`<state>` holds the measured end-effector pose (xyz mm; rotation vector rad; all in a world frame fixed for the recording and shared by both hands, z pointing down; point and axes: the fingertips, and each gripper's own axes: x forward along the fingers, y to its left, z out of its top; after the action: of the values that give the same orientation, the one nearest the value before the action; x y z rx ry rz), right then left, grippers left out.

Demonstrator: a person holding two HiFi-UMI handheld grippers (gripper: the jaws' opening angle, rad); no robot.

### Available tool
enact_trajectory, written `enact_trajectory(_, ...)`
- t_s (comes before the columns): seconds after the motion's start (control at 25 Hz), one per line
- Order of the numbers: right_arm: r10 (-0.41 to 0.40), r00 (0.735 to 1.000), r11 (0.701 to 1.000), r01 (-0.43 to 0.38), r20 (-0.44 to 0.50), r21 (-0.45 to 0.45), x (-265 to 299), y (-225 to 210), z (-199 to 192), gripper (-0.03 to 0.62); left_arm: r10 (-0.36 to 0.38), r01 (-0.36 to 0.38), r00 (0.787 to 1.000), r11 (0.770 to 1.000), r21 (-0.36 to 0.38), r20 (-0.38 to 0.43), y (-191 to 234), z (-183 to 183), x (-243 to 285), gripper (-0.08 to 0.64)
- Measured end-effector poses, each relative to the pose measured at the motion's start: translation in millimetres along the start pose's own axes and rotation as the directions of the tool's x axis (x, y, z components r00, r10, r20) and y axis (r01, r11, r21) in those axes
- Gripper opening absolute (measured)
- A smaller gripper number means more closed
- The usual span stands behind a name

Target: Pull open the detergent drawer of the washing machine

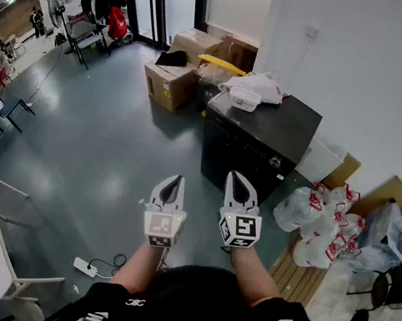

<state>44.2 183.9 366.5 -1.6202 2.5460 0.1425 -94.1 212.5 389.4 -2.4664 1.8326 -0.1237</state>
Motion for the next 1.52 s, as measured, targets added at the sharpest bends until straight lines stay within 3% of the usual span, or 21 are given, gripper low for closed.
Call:
enact_trajectory(0.12,-0.003,1.000,1.000,0.003,0.009,0.002,-3,6,1,0.000,0.007,-0.007,1.000,0.999,0.032,0.002,1,2,-5,0.003)
enact_trajectory(0.92,-0.070,0.998,0.998,0.070,0.002,0.000,22,41,-18,0.000,-0.053,0.053,0.999,0.998,-0.033,0.010,62,-16,-2,0.003)
enact_trajectory(1.24,-0.085,0.996,0.996,0.085,0.007,0.003,51,29,-21,0.000,-0.058,0.058,0.998,0.997,-0.041,0.007,76,-18,24,0.003)
enact_trajectory(1.52,-0.077,0.997,0.997,0.077,0.017,0.000,95,-4,-34,0.001,-0.052,0.052,0.998,0.998,-0.022,0.025,84,-20,79,0.003)
